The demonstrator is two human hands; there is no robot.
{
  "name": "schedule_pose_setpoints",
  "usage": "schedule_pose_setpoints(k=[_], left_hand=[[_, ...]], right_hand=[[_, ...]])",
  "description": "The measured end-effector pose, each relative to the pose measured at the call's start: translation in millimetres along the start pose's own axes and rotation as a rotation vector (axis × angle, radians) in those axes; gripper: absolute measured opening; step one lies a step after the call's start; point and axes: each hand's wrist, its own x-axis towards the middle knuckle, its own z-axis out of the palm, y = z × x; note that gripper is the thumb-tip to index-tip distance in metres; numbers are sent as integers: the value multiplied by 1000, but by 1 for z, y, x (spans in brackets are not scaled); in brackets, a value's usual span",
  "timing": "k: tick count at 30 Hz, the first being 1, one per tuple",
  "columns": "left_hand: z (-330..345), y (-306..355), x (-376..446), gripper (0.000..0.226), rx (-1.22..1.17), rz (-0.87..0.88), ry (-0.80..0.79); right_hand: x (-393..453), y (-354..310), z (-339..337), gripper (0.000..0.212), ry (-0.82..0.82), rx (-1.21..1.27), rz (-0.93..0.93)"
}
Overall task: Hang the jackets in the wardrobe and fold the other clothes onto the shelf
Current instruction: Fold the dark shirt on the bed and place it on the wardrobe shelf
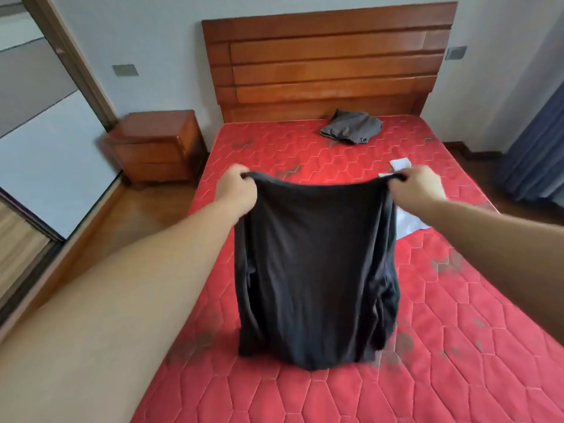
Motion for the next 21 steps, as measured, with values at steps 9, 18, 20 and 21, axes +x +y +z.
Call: schedule_pose_setpoints(k=[9, 18, 20, 21], left_hand=[[-74, 77, 45, 10, -177, 252, 248], [-8, -61, -48, 12, 91, 325, -14], [15, -107, -81, 12, 189, 238, -179], [26, -128, -98, 11, 235, 190, -245]], right_hand=[[44, -67, -85, 36, 420, 216, -207], [-69, 52, 15, 10, 86, -157, -369], [-107, 92, 49, 6, -45, -251, -330], [-125, 110, 66, 5, -118, -290, -308]])
